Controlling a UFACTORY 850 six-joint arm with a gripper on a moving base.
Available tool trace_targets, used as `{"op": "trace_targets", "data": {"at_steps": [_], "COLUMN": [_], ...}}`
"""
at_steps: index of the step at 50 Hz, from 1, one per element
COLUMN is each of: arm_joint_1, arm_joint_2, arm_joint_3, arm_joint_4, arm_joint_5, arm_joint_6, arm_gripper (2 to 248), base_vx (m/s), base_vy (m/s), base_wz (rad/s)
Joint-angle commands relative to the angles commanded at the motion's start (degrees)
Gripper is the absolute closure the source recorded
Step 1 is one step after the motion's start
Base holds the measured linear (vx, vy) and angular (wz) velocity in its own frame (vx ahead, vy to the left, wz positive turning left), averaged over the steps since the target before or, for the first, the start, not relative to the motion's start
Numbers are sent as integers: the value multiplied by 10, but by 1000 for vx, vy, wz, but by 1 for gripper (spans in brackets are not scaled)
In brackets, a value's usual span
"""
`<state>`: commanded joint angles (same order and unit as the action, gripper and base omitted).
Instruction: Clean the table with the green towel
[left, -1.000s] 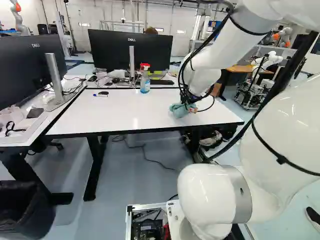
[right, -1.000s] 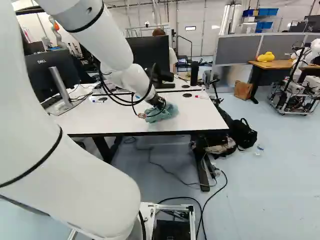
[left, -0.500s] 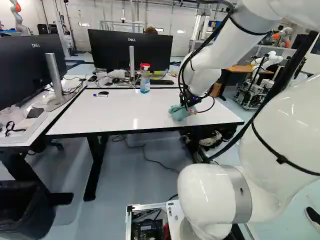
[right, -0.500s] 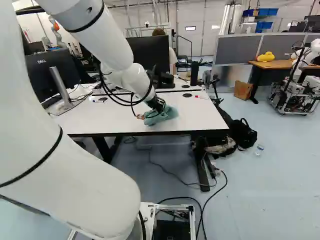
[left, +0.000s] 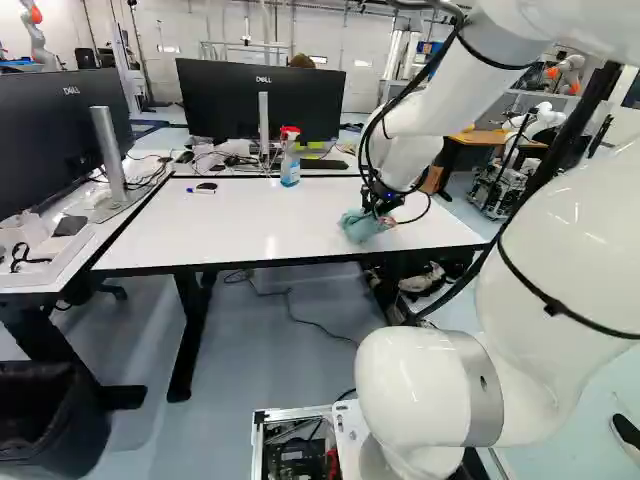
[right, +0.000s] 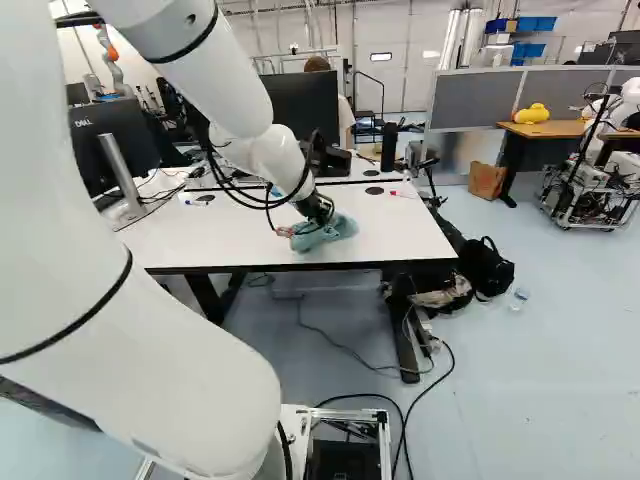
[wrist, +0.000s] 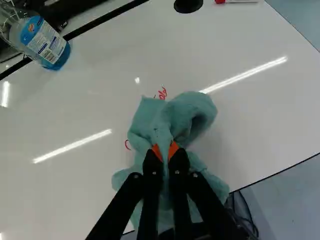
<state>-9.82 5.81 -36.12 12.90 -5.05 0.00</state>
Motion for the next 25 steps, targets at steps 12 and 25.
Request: {"op": "trace_targets", "data": {"at_steps": [12,25], "arm_joint_1": [-6,-11], "arm_joint_2": [-10,-17], "arm_joint_3": [-9,-16], "arm_joint_4": [0,0], "arm_joint_5": [0,0], "arm_joint_6": [0,0], "arm_gripper": [220,220], "base_vx": [0,0], "base_vy": [0,0], "base_wz": [0,0]}}
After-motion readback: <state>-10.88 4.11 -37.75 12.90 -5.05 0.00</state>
